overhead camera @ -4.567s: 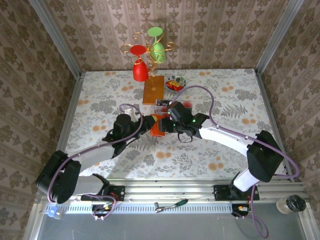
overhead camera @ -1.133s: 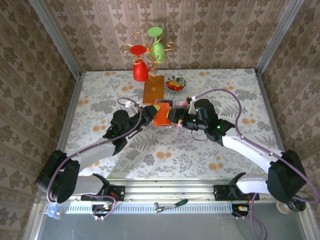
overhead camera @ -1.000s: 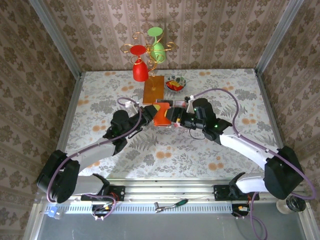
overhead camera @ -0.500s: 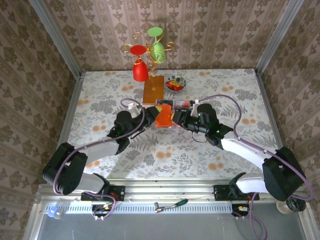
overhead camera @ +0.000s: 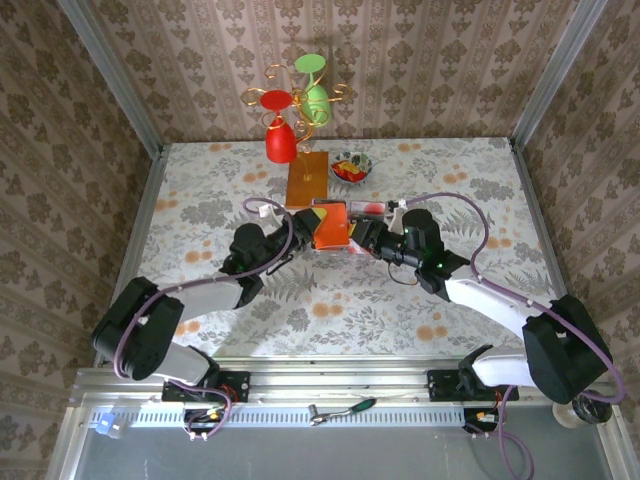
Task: Put the credit cards into the card holder
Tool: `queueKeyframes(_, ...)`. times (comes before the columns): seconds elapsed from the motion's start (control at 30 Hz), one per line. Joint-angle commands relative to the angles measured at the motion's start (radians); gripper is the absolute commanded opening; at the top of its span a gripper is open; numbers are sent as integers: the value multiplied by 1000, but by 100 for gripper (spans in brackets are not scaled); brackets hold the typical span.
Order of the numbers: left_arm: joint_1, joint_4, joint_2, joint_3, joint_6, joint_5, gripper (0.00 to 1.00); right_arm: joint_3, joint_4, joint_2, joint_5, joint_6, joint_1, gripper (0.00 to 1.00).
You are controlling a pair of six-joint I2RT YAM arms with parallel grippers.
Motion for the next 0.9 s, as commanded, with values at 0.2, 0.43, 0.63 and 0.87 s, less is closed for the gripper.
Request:
queueKeyframes(0.2,-34,212,37,44,-108,-60,0,-52,180,-19,-57,114,-7,31)
queueKeyframes(0.43,-42,216,33,68,-119,-75,0,-71,330,3,-105,218,-17,47)
queueKeyframes(0.63,-44,215,49,79,-110,-72,0,-47,444,50,-161,312,-19,47)
queueKeyframes(0.87,-47,218,69,94,-104,-70,0,-29,587,134,-199,406,-19,38)
